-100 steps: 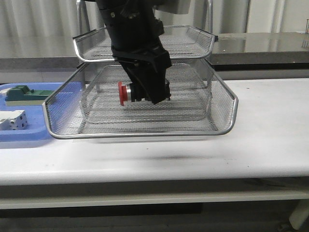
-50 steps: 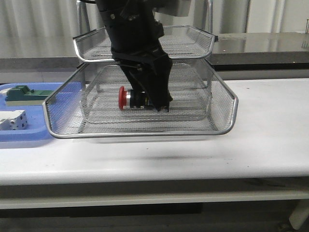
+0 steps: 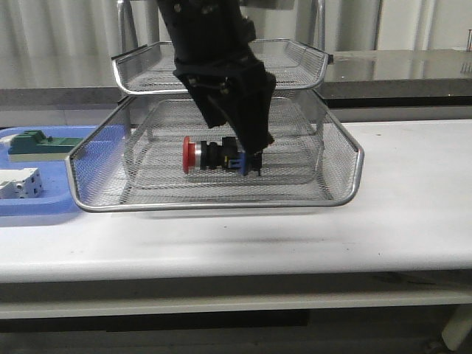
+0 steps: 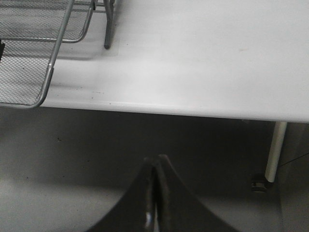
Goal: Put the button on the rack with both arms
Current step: 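Open the left gripper and lift it away from the button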
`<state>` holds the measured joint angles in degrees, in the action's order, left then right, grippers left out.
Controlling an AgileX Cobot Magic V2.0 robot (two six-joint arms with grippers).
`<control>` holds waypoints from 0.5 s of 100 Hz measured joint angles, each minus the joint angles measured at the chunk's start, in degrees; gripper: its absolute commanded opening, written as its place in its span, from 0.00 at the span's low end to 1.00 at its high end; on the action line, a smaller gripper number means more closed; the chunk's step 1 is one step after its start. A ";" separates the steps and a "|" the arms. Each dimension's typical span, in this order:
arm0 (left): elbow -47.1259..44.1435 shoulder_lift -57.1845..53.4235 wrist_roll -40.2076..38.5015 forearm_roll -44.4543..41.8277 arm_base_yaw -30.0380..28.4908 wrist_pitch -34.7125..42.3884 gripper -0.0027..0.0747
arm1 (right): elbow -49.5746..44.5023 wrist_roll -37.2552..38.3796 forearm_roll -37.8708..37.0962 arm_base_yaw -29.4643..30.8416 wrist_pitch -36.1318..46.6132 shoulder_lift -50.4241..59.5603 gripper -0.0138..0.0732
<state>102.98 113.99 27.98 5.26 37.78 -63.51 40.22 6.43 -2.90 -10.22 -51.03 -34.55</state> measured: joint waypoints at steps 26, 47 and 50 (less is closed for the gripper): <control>4.37 -2.89 -3.84 0.97 -0.25 -6.93 0.78 | 0.00 0.00 0.00 0.00 0.00 0.00 0.08; 4.37 -7.97 -5.96 0.48 -3.04 -7.85 0.77 | 0.00 0.00 0.00 0.00 0.00 0.00 0.08; 4.37 -8.80 -6.35 0.44 -3.60 -7.85 0.77 | 0.00 0.00 0.00 0.00 0.00 0.00 0.08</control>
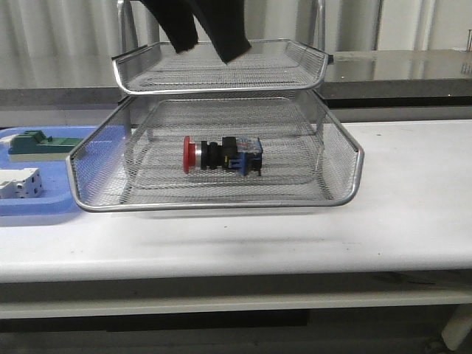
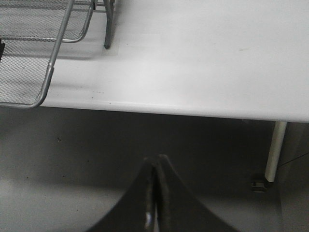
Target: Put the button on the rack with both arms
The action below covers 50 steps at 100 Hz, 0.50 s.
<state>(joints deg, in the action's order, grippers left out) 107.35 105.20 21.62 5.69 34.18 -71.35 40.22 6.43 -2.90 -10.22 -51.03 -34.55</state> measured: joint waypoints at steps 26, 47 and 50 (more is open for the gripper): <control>-0.41 -8.37 -1.83 -0.23 -7.36 -0.20 0.72 | 0.00 0.00 0.00 0.00 0.00 0.00 0.08; -7.63 -17.05 -2.53 -0.36 -15.90 -0.39 0.71 | 0.00 0.00 0.00 0.00 0.00 0.00 0.08; -9.17 -18.37 -2.64 -0.36 -17.45 -0.39 0.71 | 0.00 0.00 0.00 0.00 0.00 0.00 0.08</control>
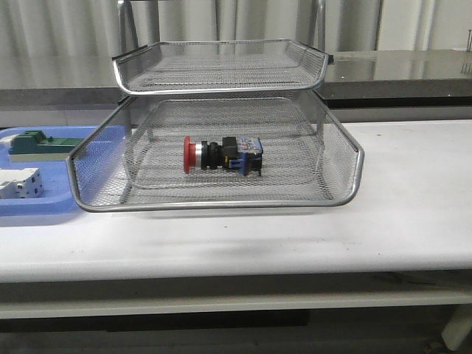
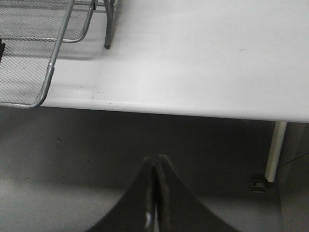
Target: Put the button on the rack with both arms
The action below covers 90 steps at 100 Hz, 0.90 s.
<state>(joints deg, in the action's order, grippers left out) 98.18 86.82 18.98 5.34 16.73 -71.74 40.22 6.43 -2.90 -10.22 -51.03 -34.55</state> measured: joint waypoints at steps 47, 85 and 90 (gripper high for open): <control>-34.11 -29.10 -1.45 0.52 -13.59 13.14 0.71 | 0.00 0.00 0.00 0.00 0.00 0.00 0.08; -60.46 -52.73 -1.44 1.16 -13.98 36.95 0.71 | 0.00 0.00 0.00 0.00 0.00 0.00 0.08; -64.07 -55.77 -1.44 1.30 -13.98 40.52 0.71 | 0.00 0.00 0.00 0.00 0.00 0.00 0.08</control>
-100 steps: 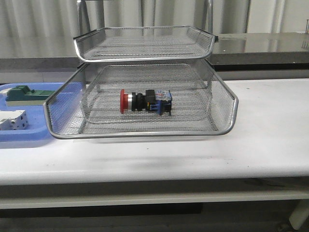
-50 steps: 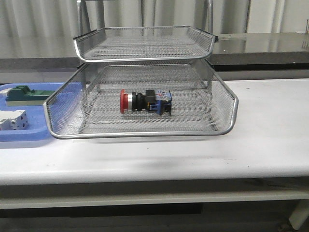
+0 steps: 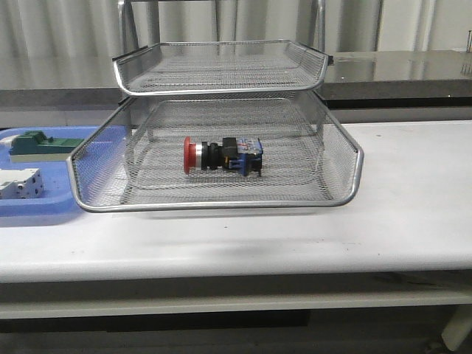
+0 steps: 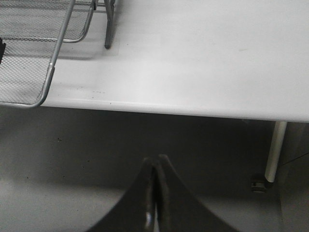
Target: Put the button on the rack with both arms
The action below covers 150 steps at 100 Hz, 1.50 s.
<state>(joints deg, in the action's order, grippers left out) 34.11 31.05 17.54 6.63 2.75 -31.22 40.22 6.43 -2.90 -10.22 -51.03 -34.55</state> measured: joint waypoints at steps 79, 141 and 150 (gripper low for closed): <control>-17.50 -15.46 -0.13 3.20 0.00 20.93 0.61 | 0.00 0.00 0.00 0.00 0.00 0.00 0.08; -17.50 -15.46 -0.13 3.33 -0.02 21.20 0.04 | 0.00 0.00 0.00 0.00 0.00 0.00 0.08; -17.50 -15.46 -0.13 3.33 -0.02 21.20 0.04 | 0.00 0.00 0.00 0.00 0.00 0.00 0.08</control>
<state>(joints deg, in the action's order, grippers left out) 16.62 15.59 17.41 9.96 2.73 -10.02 40.22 6.43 -2.90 -10.22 -51.03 -34.55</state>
